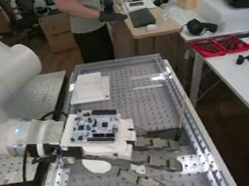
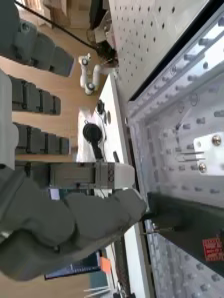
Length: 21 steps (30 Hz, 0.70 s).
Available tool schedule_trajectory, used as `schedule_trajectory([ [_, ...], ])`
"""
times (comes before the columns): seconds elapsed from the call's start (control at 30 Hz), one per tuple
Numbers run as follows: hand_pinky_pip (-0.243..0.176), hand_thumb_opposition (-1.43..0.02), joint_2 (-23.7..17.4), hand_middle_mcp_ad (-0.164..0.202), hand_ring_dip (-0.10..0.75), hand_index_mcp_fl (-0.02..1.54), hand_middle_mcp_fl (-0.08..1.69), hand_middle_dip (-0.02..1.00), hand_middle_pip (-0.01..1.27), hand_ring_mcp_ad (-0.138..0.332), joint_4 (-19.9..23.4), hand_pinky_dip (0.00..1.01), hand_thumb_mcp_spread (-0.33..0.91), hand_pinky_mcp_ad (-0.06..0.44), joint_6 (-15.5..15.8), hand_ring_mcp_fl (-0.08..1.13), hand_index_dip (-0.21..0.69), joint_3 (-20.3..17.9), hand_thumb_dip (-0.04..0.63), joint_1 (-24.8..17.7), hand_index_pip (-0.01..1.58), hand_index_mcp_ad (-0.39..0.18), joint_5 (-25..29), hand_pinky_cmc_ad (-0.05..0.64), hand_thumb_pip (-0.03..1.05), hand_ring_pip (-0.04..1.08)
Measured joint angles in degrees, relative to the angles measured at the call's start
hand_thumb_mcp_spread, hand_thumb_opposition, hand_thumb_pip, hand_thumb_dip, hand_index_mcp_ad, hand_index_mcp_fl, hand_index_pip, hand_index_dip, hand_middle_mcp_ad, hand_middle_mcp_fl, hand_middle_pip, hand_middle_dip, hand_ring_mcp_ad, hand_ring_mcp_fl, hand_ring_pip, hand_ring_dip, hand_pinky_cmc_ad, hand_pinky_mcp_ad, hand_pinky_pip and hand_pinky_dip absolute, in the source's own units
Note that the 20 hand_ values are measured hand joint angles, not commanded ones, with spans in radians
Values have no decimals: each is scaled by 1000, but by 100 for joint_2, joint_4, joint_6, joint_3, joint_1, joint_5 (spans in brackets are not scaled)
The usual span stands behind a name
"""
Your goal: Grab the paper clip and place it in the clear container
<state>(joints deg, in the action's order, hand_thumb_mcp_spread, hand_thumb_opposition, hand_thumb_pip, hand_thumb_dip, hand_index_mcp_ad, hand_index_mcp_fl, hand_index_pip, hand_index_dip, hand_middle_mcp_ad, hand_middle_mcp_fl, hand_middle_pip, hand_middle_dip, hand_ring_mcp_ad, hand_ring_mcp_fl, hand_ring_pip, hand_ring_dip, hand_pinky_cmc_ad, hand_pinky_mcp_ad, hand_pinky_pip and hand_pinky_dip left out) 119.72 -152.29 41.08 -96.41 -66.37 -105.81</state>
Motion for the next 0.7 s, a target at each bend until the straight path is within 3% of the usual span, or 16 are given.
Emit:
schedule_trajectory([
  [0.3, -26, -899, 210, -31, 87, 443, 101, 202, 129, 115, 48, 195, 492, 295, 46, -2, 115, 159, 220, 99, 1524, -154, -301, 333, 602, 77],
  [0.7, -26, -895, 339, -28, 94, 422, 108, 206, 129, 115, -5, 183, 494, 295, 121, -2, 112, 278, 220, 188, 1473, -154, -484, 333, 602, 82],
])
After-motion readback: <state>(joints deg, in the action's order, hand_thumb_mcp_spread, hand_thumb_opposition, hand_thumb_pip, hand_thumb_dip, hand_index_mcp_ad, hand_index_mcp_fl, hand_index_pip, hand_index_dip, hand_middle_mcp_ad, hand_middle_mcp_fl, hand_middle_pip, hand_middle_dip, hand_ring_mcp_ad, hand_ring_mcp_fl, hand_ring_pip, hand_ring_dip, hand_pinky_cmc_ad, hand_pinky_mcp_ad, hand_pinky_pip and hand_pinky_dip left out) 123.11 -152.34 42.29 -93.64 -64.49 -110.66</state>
